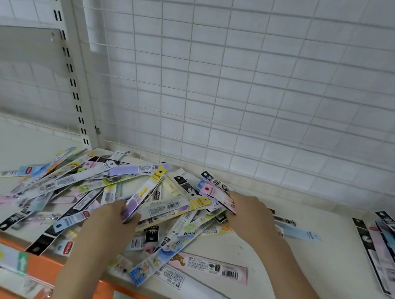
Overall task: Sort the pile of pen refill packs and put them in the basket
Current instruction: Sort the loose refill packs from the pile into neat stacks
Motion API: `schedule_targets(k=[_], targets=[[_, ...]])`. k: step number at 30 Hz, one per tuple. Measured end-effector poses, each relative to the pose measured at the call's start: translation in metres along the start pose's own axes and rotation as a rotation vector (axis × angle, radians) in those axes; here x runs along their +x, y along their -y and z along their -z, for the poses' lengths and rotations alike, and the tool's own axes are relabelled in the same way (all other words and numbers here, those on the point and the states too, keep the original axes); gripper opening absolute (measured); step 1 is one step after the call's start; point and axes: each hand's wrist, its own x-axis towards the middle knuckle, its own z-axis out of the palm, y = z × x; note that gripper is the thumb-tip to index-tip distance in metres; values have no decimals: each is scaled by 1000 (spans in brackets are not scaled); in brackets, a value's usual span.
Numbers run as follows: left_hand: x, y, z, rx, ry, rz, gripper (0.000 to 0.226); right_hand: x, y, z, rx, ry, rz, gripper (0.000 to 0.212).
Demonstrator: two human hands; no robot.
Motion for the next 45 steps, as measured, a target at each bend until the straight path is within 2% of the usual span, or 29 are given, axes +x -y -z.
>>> schedule_targets(k=[7,12,14,23,31,34,38,42,45], targets=[[6,-8,-11,59,106,-45,33,-20,-16,12,86,-66,-79,19],[8,-18,-22,96,207,-91,24,-37,-20,19,88,-158,-162,42],[8,-21,-26,116,204,-100,16,-44,-21,20,124,-207,-194,43],[-1,-28,-23,112,119,-49,30,-62,-22,24,222,-311,-307,51],[-15,-48,-7,-151,-27,-111,53,-77,-27,22,260,-415,-387,47],[-18,-56,-7,-242,-86,-158,46,-83,-32,22,274,-458,-383,47],[-22,-64,-11,-293,-143,-240,29,-89,-40,24,353,-526,-379,34],[-27,-75,-12,-379,-125,-316,13,-97,-43,25,297,-575,-365,51],[-30,-83,-13,-505,-75,-346,31,-101,-48,27,424,-592,-352,38]])
